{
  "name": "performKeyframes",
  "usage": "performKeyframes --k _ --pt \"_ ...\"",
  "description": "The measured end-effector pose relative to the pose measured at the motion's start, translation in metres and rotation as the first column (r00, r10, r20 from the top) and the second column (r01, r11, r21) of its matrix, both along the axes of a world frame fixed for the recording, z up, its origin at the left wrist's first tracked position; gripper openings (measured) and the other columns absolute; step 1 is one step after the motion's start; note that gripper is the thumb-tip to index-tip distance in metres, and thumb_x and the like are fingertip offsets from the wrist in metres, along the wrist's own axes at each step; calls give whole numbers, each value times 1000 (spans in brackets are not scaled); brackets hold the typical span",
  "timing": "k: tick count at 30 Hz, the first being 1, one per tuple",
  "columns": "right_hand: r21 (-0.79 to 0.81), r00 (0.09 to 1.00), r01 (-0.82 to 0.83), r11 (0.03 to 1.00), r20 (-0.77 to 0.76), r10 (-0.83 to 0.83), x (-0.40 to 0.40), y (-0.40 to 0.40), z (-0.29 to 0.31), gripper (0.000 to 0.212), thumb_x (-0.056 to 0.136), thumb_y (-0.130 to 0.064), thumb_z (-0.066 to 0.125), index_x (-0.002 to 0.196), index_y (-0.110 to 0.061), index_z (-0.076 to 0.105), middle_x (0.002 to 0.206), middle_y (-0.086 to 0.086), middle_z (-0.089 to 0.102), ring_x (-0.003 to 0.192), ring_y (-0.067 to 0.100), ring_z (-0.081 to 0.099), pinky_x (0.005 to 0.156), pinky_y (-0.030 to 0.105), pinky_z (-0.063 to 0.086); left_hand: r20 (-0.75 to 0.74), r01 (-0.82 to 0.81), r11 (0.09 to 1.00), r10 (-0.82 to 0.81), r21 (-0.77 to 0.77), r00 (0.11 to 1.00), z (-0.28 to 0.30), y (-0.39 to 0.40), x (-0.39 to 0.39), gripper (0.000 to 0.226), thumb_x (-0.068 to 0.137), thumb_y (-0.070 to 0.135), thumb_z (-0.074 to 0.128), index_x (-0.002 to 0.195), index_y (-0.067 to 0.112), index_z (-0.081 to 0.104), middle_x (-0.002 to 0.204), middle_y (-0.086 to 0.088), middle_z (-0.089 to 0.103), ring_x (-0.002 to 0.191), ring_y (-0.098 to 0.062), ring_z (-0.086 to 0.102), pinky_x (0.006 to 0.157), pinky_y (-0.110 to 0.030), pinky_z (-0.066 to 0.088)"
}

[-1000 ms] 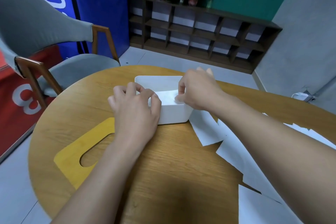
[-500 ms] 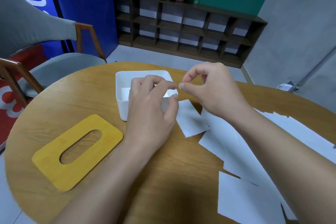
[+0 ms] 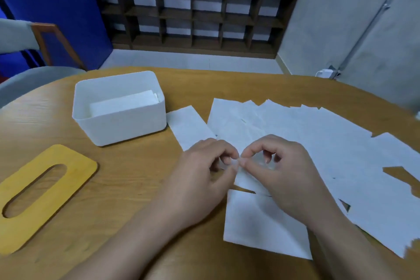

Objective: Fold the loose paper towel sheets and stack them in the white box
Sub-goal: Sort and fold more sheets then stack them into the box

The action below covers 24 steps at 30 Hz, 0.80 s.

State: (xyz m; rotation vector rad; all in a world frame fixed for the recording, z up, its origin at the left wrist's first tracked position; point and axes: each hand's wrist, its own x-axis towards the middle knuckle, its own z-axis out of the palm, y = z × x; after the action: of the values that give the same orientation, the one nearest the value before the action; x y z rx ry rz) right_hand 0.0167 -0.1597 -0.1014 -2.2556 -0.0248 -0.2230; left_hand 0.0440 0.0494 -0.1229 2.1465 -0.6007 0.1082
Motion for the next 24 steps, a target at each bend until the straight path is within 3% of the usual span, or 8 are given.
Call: performKeyframes --k 4,8,12,18,21,24 --pt "58 999 41 997 8 -42 -15 -21 -15 15 90 -20 84 80 -28 78 85 -15 67 84 15 57 70 11 40 -48 93 991 -89 99 995 -1 2 -16 17 94 37 80 99 39 64 94 16 64 95 -12 61 71 -15 41" --pt "41 997 54 998 45 -56 -20 -42 -21 17 92 -24 85 79 -30 76 89 -12 71 87 19 60 73 16 43 -3 125 949 -129 290 992 -12 1 -28 26 91 64 74 107 46 64 102 25 62 109 -4 58 82 -21 49" --pt "50 993 78 996 83 -82 -17 -53 -24 19 92 -23 86 78 -31 75 85 -10 69 84 21 60 73 16 42 -4 86 942 -90 324 996 -11 -5 -34 30 90 69 69 110 47 61 102 26 59 106 -2 58 79 -26 52" --pt "-7 994 -49 999 94 50 -22 -48 -21 6 94 -38 81 92 -34 77 98 -18 74 101 14 68 86 21 49 -81 133 961 -117 242 990 -7 -14 -37 20 100 47 72 91 38 56 97 18 60 107 -7 55 79 -22 41" --pt "59 982 -175 983 -57 178 -28 -44 -16 30 92 -56 76 117 -41 76 112 -23 75 116 3 68 94 15 48 -112 94 992 -85 80 990 -6 -7 -35 13 103 36 69 97 30 60 85 13 61 83 -10 58 68 -21 39" --pt "119 975 -190 974 -97 202 -30 -38 -16 29 92 -54 78 120 -47 74 104 -18 75 104 6 72 86 21 56 -176 33 998 -44 -62 983 -3 9 -27 16 107 36 69 103 22 62 73 8 58 61 -11 47 56 -26 36"
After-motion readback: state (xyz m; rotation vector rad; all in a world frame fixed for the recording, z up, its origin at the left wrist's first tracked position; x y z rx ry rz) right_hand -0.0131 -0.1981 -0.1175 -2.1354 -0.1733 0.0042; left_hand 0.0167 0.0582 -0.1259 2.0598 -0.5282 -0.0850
